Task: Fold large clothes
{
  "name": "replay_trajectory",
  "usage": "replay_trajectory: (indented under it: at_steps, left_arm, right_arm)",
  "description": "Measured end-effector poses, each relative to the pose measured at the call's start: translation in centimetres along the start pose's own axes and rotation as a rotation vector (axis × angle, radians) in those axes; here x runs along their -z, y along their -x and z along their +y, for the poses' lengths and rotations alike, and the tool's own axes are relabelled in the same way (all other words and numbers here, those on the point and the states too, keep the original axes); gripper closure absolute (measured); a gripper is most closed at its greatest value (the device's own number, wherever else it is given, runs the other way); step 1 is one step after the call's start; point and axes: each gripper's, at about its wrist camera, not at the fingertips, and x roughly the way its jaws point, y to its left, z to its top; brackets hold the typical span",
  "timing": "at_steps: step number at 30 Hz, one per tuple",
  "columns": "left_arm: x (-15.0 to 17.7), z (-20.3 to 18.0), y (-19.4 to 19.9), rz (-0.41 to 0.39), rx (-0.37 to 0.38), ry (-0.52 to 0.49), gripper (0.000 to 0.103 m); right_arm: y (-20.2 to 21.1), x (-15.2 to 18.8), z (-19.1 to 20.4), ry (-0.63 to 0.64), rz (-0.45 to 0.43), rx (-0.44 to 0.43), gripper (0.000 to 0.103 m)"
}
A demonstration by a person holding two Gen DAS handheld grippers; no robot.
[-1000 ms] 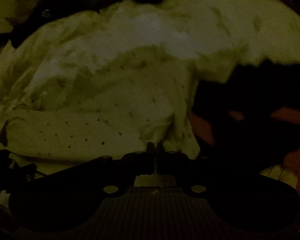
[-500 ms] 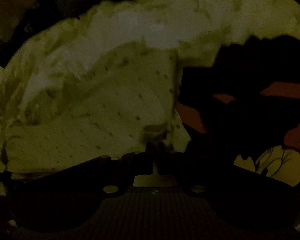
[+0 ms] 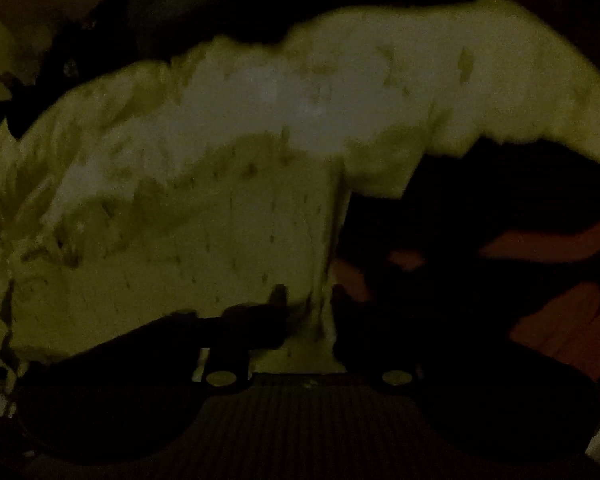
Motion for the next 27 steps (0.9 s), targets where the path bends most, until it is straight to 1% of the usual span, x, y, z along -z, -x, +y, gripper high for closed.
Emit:
replay_trajectory:
  at_steps: [2,4,5,6,8,10,11,12,15,18,19,20,21,22,23,24,25,26,27]
  left_arm:
    - [0.8,0.9,0.6,-0.012,-0.005,0.031,0.0]
    - [1.7,1.6,1.0,-0.023,-0.029,0.04,0.0]
    - [2.2,1.9,1.0,-0.019,-0.033,0.046,0.0]
    - [2.6,2.3,1.1,-0.01,-0.029,0.057,0.0]
    - [3.8,3.0,1.2,0.011,-0.013,0.088,0.0]
    - [5.2,3.5,1.3,0.032,0.007,0.122,0.0]
    - [5.9,3.8,1.2,0.044,0.019,0.139,0.0]
    - [6.7,4.2,1.1,0.056,0.029,0.156,0.0]
    - [8.9,4.9,0.8,0.085,0.042,0.204,0.0]
    - [11.0,5.6,0.6,0.093,0.041,0.235,0.0]
    - [11.6,5.6,0.4,0.091,0.041,0.236,0.0]
    - [12.3,5.7,0.3,0.091,0.042,0.228,0.0]
    - [12.8,5.6,0.1,0.091,0.042,0.211,0.0]
    - [13.2,5.5,0.0,0.089,0.041,0.184,0.0]
    - [13.6,5.2,-0.1,0.085,0.04,0.151,0.0]
    - [14.0,5.0,-0.2,0.078,0.042,0.117,0.0]
    - [14.3,4.6,-0.2,0.07,0.05,0.085,0.0]
    - [14.6,4.1,-0.2,0.062,0.065,0.054,0.0]
    - [14.8,3.6,-0.3,0.059,0.083,0.027,0.0]
  right_arm:
    - [1.7,-1.1,-0.5,0.032,-0.046,0.004,0.062]
    - [3.4,-1.8,-1.1,0.078,-0.082,0.02,0.06]
    - [4.1,-2.0,-1.5,0.098,-0.1,0.032,0.058]
    - [5.0,-2.2,-1.9,0.114,-0.118,0.045,0.055]
    - [7.2,-2.4,-2.8,0.142,-0.165,0.074,0.054]
    - [9.7,-2.6,-4.0,0.18,-0.219,0.112,0.048]
    - [10.9,-2.7,-4.5,0.192,-0.237,0.129,0.042]
    - [12.2,-2.7,-5.3,0.206,-0.255,0.148,0.042]
    - [16.6,-2.5,-7.7,0.263,-0.314,0.24,0.042]
    - [21.6,-1.8,-9.8,0.361,-0.393,0.392,0.042]
    - [23.4,-1.3,-10.5,0.425,-0.411,0.46,0.042]
    - [24.6,-0.6,-10.8,0.498,-0.42,0.531,0.042]
    - [25.8,0.5,-11.0,0.616,-0.422,0.638,0.041]
    - [26.3,1.5,-11.1,0.719,-0.412,0.721,0.038]
    - [26.7,2.7,-11.2,0.828,-0.394,0.799,0.032]
    - [27.0,4.1,-11.3,0.921,-0.364,0.854,0.031]
    - [27.2,5.0,-11.4,0.95,-0.34,0.858,0.031]
    - [27.3,5.9,-11.3,0.944,-0.316,0.83,0.031]
    - [27.0,6.8,-11.2,0.914,-0.291,0.779,0.03]
